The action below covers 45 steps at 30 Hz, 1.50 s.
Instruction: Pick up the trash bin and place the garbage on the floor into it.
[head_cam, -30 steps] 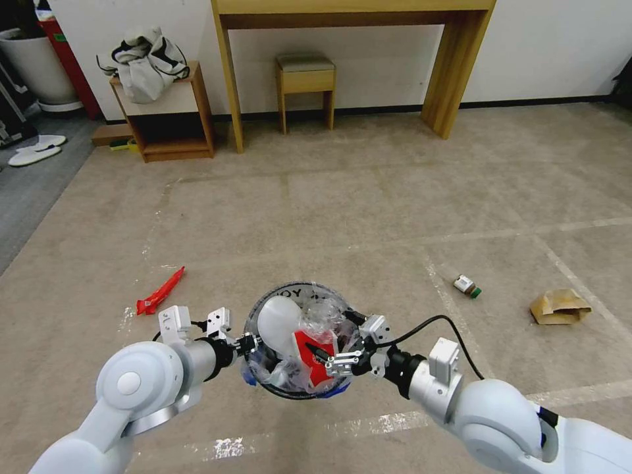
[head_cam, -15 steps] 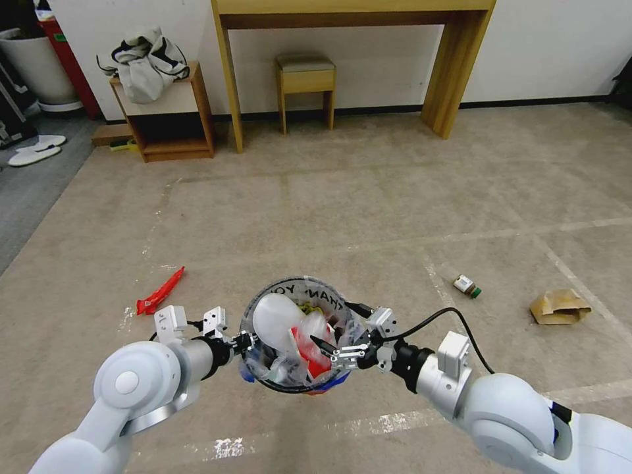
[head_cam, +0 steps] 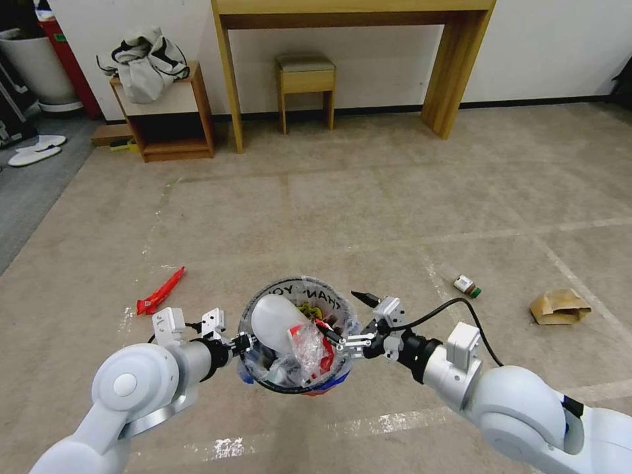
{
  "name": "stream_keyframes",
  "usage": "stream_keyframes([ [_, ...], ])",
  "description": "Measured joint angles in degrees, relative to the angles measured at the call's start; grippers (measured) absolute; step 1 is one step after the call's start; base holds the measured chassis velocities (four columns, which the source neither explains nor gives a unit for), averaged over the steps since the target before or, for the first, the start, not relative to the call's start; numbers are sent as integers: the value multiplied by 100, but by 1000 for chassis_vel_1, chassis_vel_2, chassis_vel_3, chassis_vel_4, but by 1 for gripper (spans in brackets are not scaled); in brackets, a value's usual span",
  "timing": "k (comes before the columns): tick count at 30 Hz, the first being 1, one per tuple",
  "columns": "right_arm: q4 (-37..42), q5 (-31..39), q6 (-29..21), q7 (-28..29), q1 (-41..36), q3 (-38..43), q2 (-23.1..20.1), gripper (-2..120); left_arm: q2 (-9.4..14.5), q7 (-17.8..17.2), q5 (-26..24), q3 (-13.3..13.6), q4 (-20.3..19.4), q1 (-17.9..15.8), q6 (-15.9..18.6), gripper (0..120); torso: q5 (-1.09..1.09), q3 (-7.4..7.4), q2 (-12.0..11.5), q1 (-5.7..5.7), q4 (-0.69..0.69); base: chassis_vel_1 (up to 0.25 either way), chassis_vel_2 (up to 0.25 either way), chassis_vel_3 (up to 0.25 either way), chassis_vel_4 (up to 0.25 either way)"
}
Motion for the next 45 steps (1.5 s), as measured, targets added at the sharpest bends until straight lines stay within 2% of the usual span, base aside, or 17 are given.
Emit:
stream_keyframes([
  [12,-178,407,15,203,-43,895,171,100,62,-63,-14,19,-5,126,3,0,0,0,0,0,0,0,0,0,0],
  [16,-567,358,-206,567,-182,1343,237,100,80,-97,-10,24,25,126,4,0,0,0,0,0,0,0,0,0,0],
  [23,-1550,-302,-421,794,-770,1981,513,100,112,-105,126,-143,140,198,4,0,1,0,0,2,0,0,0,0,0],
  [26,-1681,-412,-444,808,-889,2053,577,100,112,-76,164,-177,156,209,4,0,0,0,0,1,-1,0,0,0,0],
  [28,-1976,-675,-458,827,-1166,2181,843,100,78,46,345,-267,230,244,-32,0,0,0,0,1,-1,0,0,0,0],
  [35,-2237,-1066,-414,719,-1471,2389,1386,100,92,202,557,-289,269,312,-44,0,0,0,0,1,0,0,0,0,0],
  [37,-2315,-1330,-347,620,-1683,2504,1660,100,108,397,847,-249,295,349,-44,0,-1,0,0,1,-1,0,0,0,0],
  [45,-2282,-1554,-268,537,-2036,2656,1949,100,78,491,989,-145,359,362,-50,0,-1,0,0,1,-1,0,0,0,0],
])
